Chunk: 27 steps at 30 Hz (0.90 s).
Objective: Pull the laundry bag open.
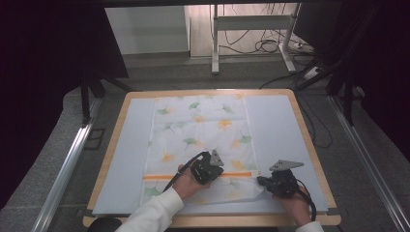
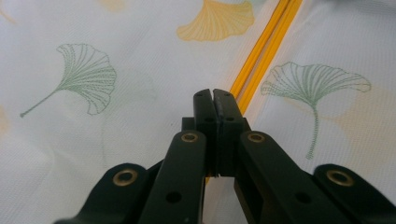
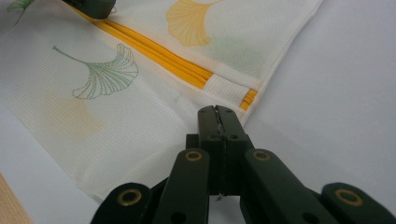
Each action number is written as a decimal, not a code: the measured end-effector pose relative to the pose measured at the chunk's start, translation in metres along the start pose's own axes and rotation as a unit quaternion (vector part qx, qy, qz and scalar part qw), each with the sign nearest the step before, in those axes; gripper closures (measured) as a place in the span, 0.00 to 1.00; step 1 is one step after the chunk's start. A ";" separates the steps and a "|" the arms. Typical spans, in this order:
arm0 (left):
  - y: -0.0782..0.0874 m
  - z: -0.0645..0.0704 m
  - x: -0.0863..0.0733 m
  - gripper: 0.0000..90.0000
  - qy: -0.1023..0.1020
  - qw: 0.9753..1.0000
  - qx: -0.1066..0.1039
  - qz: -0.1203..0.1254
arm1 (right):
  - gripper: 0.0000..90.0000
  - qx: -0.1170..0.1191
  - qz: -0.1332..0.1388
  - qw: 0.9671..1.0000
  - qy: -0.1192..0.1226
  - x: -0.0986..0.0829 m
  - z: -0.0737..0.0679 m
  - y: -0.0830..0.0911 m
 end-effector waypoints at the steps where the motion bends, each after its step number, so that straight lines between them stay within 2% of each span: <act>1: 0.000 -0.001 -0.001 1.00 0.000 1.000 0.000 -0.001 | 1.00 0.000 0.000 1.000 -0.002 0.000 0.000 0.000; 8: 0.003 -0.008 -0.008 1.00 0.018 1.000 -0.001 -0.004 | 1.00 0.004 -0.001 1.000 -0.003 0.000 0.000 0.000; 13: 0.005 -0.010 -0.011 1.00 0.010 1.000 0.006 -0.008 | 1.00 0.001 -0.001 1.000 -0.002 0.000 0.000 0.000; 19: 0.009 -0.014 -0.017 1.00 0.020 1.000 0.005 -0.009 | 1.00 0.002 -0.001 1.000 -0.002 0.000 0.000 0.000; 26: 0.012 -0.015 -0.021 1.00 0.015 1.000 0.011 -0.012 | 1.00 0.000 -0.001 1.000 -0.003 0.000 0.000 0.000; 27: 0.012 -0.015 -0.021 1.00 0.019 1.000 0.009 -0.010 | 1.00 0.000 -0.001 1.000 -0.004 0.000 0.000 0.000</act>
Point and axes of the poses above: each handheld gripper's, and its own axes: y roughly backward along the jaws, x roughly out of its top, z roughly to its right, the point moved 7 cm from there along -y, roughly forward along the jaws, and after that the axes turned 15 degrees about x, right-handed, at the moved point
